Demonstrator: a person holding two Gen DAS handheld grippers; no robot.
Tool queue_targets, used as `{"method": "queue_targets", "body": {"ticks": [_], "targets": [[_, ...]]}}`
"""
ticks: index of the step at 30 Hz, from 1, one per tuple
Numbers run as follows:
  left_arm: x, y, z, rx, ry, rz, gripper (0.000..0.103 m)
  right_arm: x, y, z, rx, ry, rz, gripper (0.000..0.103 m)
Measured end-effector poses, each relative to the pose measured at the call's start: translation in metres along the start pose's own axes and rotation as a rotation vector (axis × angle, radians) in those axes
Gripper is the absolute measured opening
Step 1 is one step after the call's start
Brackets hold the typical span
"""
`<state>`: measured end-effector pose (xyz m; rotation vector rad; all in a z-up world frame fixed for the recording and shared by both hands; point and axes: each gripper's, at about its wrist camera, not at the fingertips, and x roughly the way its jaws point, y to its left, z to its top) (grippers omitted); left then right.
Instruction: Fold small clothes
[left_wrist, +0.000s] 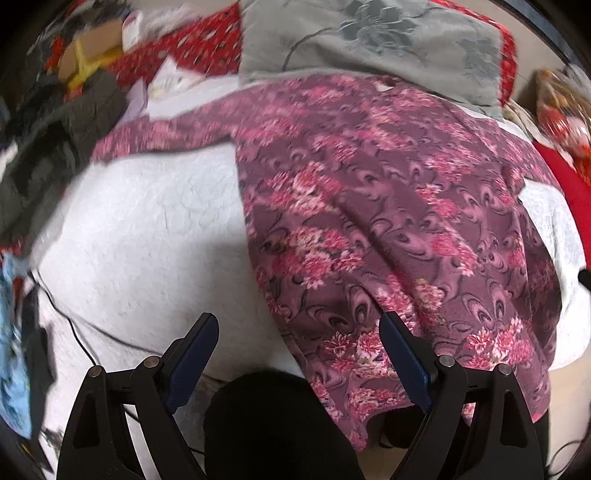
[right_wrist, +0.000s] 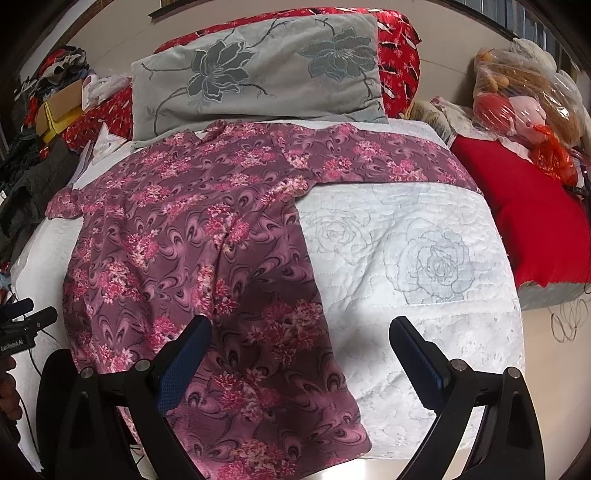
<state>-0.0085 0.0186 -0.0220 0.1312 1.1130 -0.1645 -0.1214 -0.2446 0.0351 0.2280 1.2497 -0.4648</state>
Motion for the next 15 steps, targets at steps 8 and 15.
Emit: {"method": "queue_targets", "body": {"ticks": [8,15], "targets": [[0.039,0.027,0.007,-0.101,0.203,-0.024,0.088,0.024,-0.03,-0.017,0.049,0.104,-0.024,0.091],[0.067,-0.005,-0.002,-0.026,0.333,-0.13,0.03,0.057,-0.047,-0.045,0.114,0.255,0.048,0.053]]}}
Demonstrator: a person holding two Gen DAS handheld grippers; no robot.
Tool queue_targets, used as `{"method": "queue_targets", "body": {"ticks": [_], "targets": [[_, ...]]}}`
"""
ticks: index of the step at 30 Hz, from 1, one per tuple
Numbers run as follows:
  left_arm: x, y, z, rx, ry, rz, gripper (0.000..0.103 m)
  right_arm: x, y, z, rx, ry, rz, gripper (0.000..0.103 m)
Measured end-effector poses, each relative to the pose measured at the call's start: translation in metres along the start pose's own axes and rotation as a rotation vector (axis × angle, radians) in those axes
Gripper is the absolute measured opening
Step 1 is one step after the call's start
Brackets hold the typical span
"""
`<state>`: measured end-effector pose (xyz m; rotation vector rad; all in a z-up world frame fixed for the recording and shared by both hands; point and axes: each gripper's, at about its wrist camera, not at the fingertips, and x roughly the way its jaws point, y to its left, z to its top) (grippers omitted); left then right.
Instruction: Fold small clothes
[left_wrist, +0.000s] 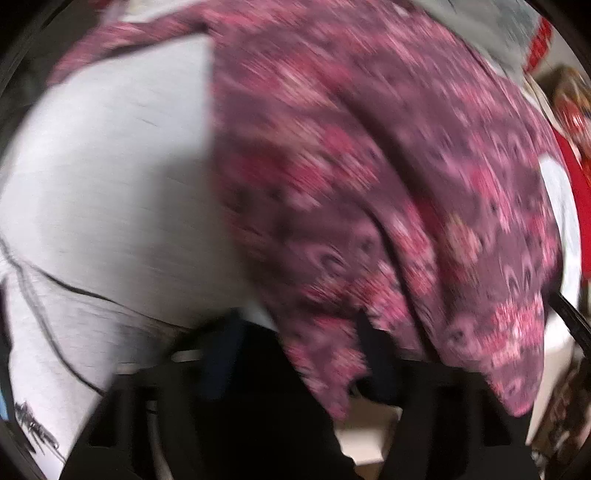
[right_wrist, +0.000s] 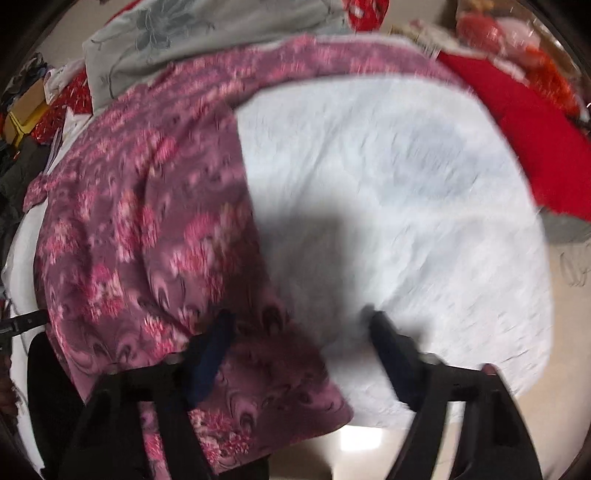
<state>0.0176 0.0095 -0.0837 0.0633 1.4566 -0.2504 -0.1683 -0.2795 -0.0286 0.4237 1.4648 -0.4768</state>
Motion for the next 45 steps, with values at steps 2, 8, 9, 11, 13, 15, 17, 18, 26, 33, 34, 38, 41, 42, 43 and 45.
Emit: {"method": "queue_targets", "body": {"ticks": [2,8,9,11,13,15,17,18,26,33,34,38,41,42,43,45], "targets": [[0.013,-0.007,-0.001,0.026,0.059,-0.017,0.007,0.001,0.006,-0.005,-0.047,0.006,-0.002,0.034],[-0.019,0.024,-0.003,-0.056,-0.02,-0.122,0.004,-0.026,0.013,-0.013,-0.118,-0.049,0.088,0.003],[-0.031,0.032,-0.003,-0.076,-0.044,-0.139,0.004,-0.038,0.01,-0.012,-0.103,-0.069,0.128,0.003],[-0.064,0.053,-0.005,-0.126,-0.096,-0.18,0.004,-0.065,0.002,-0.011,-0.069,-0.122,0.185,0.003],[-0.099,0.07,-0.008,-0.173,-0.141,-0.242,0.004,-0.09,-0.008,-0.008,-0.02,-0.163,0.247,0.003],[-0.132,0.084,-0.01,-0.195,-0.186,-0.262,0.004,-0.112,-0.021,-0.008,0.041,-0.2,0.309,0.003],[-0.152,0.097,-0.015,-0.201,-0.221,-0.23,0.004,-0.118,-0.027,-0.003,0.096,-0.199,0.364,0.003],[-0.156,0.1,-0.017,-0.201,-0.224,-0.213,0.004,-0.117,-0.031,-0.004,0.123,-0.192,0.384,0.003],[-0.088,0.102,-0.032,-0.218,-0.011,-0.055,0.005,-0.055,-0.045,-0.021,0.235,-0.025,0.339,0.003],[-0.113,0.092,-0.016,-0.177,-0.069,-0.025,0.01,-0.047,-0.036,-0.012,0.174,0.0,0.242,0.01],[-0.12,0.086,-0.011,-0.156,-0.09,-0.037,0.02,-0.053,-0.032,-0.004,0.15,-0.02,0.238,0.011],[-0.132,0.065,-0.009,-0.089,-0.146,-0.06,0.031,-0.052,-0.024,0.017,0.126,-0.045,0.207,0.029],[-0.123,0.041,0.006,-0.033,-0.158,-0.09,0.032,-0.054,-0.029,0.032,0.16,-0.096,0.203,0.029],[-0.119,0.032,0.014,-0.019,-0.159,-0.082,0.033,-0.052,-0.034,0.042,0.19,-0.106,0.202,0.029],[-0.113,0.028,0.021,-0.005,-0.162,-0.079,0.033,-0.051,-0.04,0.048,0.212,-0.116,0.204,0.029],[-0.101,0.009,0.041,0.027,-0.166,-0.071,0.035,-0.051,-0.062,0.07,0.275,-0.165,0.181,0.029]]}}
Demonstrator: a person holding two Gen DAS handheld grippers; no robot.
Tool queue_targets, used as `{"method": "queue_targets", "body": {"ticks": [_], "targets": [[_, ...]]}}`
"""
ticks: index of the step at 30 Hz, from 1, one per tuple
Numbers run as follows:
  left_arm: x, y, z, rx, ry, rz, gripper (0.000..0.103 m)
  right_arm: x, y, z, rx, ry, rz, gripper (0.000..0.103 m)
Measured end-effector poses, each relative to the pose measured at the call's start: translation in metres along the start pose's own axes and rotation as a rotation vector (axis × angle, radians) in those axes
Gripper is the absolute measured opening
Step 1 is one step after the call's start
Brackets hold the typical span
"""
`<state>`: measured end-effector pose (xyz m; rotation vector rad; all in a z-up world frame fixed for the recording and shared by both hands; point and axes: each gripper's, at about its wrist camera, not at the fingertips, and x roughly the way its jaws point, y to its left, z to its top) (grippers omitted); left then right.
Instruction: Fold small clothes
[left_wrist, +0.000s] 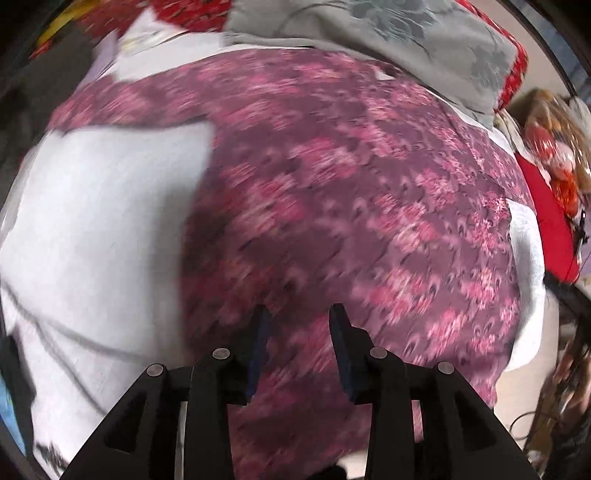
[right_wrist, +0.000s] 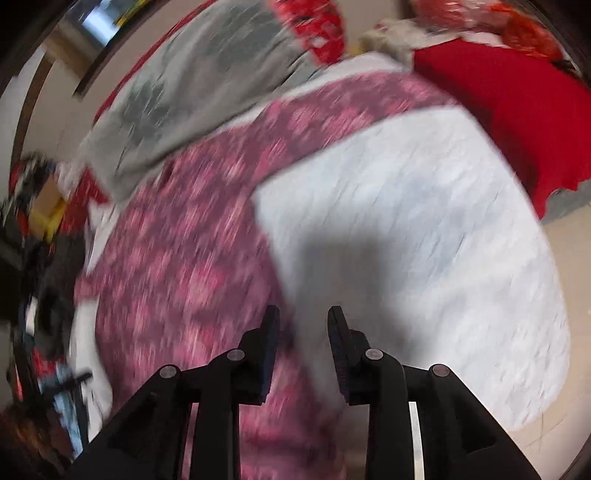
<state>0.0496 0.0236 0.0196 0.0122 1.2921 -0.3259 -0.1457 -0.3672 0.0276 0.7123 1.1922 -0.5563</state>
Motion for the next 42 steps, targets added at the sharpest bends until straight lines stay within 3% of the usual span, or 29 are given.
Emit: {"method": "queue_targets", "body": {"ticks": [4,7,12,18,21,25,26,27,28,32,36,42], "targets": [[0.041,-0.035,0.039,0.031,-0.017,0.013,0.043,0.003,-0.048,0.059,0.173,-0.112,-0.04,0.029],[0.068,-0.052,0.067,0.039,-0.032,0.019,0.045,0.005,-0.104,0.103,0.351,-0.198,-0.084,0.039],[0.129,-0.076,0.104,0.03,-0.018,-0.014,0.046,0.045,-0.178,0.147,0.654,-0.229,-0.033,0.043],[0.161,-0.089,0.129,0.042,-0.058,-0.015,0.051,0.103,-0.202,0.183,0.782,-0.235,0.019,0.051],[0.165,-0.088,0.131,0.018,-0.08,-0.048,0.059,0.127,-0.21,0.2,0.817,-0.242,0.065,0.068],[0.166,-0.086,0.13,0.023,-0.1,-0.066,0.06,0.136,-0.226,0.203,0.919,-0.304,0.164,0.066],[0.165,-0.085,0.131,0.028,-0.102,-0.066,0.059,0.132,-0.228,0.203,0.937,-0.348,0.193,0.051],[0.163,-0.084,0.133,0.031,-0.108,-0.067,0.059,0.126,-0.228,0.203,0.934,-0.383,0.208,0.022],[0.159,-0.083,0.136,0.033,-0.131,-0.064,0.059,0.117,-0.227,0.207,0.906,-0.413,0.205,0.015],[0.139,-0.07,0.15,-0.009,-0.223,-0.045,0.059,0.074,-0.208,0.217,0.747,-0.526,0.114,0.01],[0.149,-0.05,0.16,-0.104,-0.205,-0.059,0.059,0.051,-0.174,0.23,0.555,-0.498,-0.048,0.009],[0.164,-0.03,0.168,-0.18,-0.168,-0.103,0.058,0.039,-0.114,0.229,0.395,-0.474,0.015,0.009]]}}
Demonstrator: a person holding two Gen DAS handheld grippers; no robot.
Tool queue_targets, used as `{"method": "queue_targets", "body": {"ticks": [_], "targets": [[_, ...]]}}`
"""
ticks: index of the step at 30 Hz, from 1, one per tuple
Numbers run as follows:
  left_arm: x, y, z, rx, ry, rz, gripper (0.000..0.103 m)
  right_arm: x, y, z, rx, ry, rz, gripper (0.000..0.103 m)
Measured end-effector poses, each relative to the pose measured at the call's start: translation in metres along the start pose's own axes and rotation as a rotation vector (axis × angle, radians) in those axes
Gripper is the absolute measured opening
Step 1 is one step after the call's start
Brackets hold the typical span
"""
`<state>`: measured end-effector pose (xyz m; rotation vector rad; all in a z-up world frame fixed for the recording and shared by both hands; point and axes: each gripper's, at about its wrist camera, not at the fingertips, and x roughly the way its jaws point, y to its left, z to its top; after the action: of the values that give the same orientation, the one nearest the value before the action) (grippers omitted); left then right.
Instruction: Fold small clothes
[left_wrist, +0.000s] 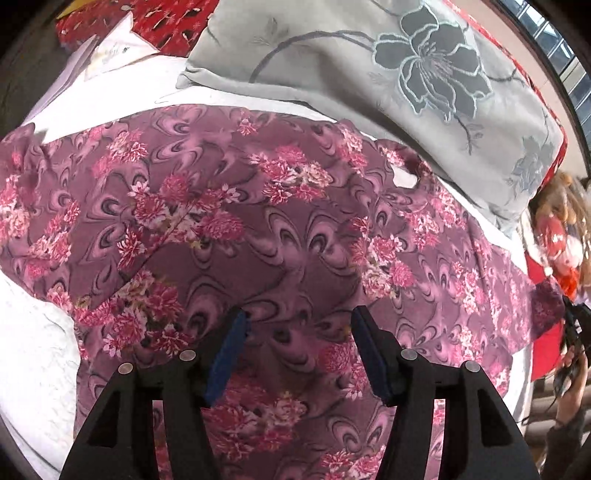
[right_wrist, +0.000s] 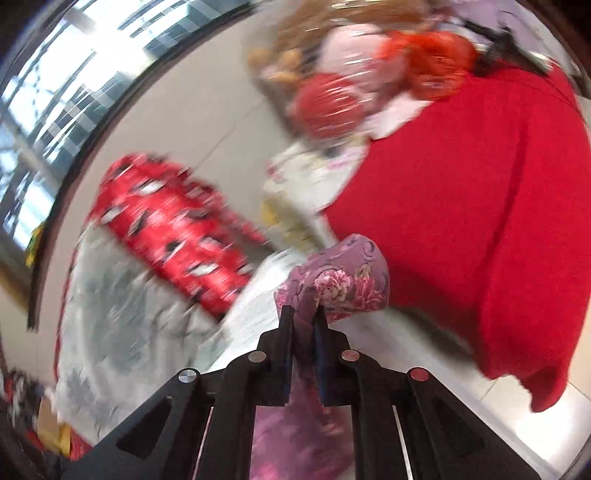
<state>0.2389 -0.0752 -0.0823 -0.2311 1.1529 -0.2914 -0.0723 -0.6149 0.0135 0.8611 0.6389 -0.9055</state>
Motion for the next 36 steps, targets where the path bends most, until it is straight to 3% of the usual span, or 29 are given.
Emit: {"method": "queue_targets", "body": {"ticks": [9,21,25,27,30,33,36], "targets": [[-0.012,0.016,-0.003,-0.005,0.018,-0.066,0.058,0.011,0.121,-0.094,-0.234,0.206,0.165,0.009],[-0.043,0.06,-0.003,-0.025,-0.023,-0.108,0.058,0.029,0.259,-0.252,-0.509,0.433,0.272,0.009],[-0.054,0.072,-0.003,-0.036,-0.038,-0.119,0.058,0.035,0.285,-0.299,-0.58,0.5,0.283,0.017],[-0.058,0.075,-0.004,-0.046,-0.038,-0.131,0.058,0.034,0.291,-0.326,-0.583,0.536,0.304,0.027],[-0.062,0.077,-0.002,-0.058,-0.035,-0.153,0.058,0.033,0.299,-0.36,-0.596,0.618,0.337,0.027],[-0.062,0.072,-0.001,-0.058,-0.03,-0.169,0.06,0.021,0.298,-0.38,-0.632,0.667,0.361,0.027],[-0.048,0.057,0.0,-0.063,0.022,-0.208,0.062,0.002,0.277,-0.373,-0.618,0.647,0.357,0.027]]}}
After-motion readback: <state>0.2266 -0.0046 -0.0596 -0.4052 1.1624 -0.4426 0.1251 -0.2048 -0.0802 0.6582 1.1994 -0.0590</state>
